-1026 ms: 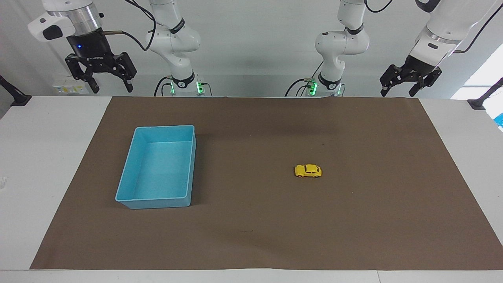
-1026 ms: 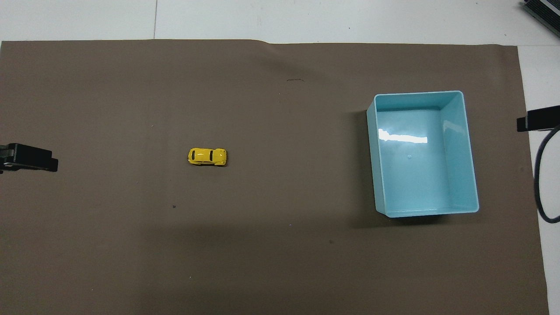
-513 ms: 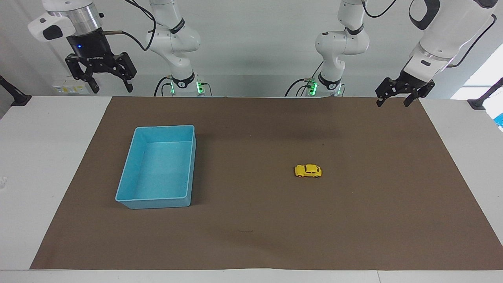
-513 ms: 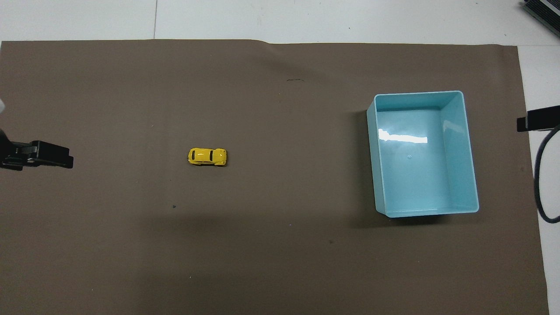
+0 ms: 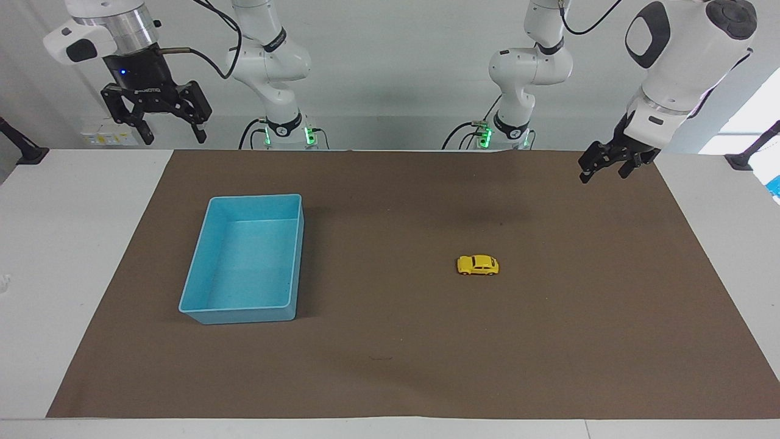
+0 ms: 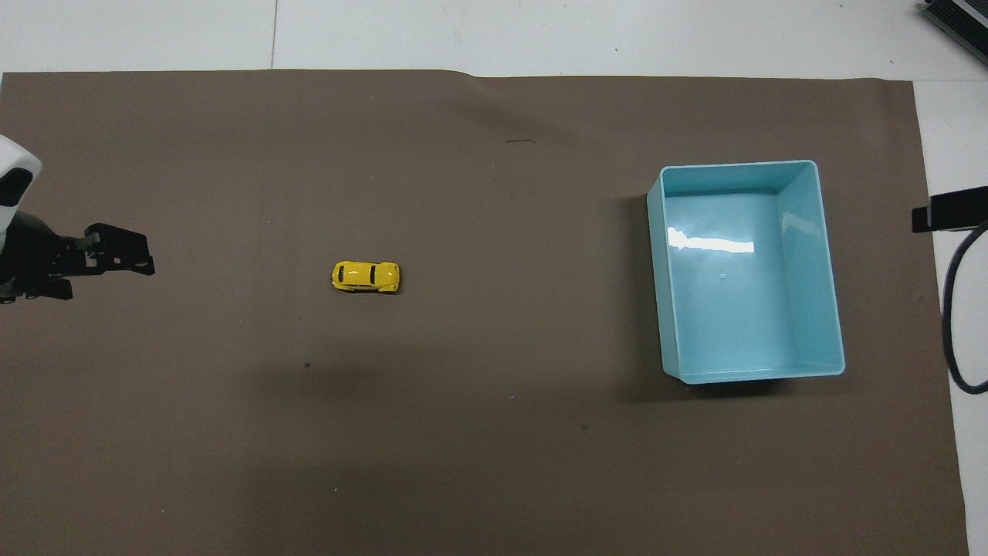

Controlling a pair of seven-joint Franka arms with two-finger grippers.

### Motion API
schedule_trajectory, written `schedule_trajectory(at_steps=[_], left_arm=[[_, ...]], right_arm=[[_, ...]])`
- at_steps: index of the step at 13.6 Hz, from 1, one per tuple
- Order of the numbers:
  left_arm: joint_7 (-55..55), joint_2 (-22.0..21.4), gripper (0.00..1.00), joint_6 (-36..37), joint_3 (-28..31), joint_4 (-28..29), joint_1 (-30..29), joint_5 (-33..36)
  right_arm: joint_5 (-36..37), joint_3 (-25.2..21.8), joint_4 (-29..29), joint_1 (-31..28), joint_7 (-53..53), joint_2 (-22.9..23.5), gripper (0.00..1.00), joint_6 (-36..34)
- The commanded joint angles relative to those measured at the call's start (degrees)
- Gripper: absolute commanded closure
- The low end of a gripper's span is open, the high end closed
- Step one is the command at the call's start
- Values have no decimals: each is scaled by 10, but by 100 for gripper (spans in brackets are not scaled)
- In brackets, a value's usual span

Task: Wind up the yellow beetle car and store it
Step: 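Move the left gripper toward the yellow beetle car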

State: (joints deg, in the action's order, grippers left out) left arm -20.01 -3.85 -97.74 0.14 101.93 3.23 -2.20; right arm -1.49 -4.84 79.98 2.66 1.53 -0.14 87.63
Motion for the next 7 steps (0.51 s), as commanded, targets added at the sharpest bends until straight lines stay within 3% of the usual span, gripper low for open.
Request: schedule_trajectory(at_steps=[1, 5, 7], left_arm=[[-133, -2, 0, -25, 4, 16, 11, 3], [-371, 11, 0, -58, 3, 21, 34, 1], [-439, 15, 0, -74, 4, 22, 42, 0]], right_arm=[[-6, 0, 11, -1, -11, -9, 0, 2], [-6, -1, 11, -1, -11, -9, 0, 2], [-6, 0, 11, -1, -11, -9, 0, 2]])
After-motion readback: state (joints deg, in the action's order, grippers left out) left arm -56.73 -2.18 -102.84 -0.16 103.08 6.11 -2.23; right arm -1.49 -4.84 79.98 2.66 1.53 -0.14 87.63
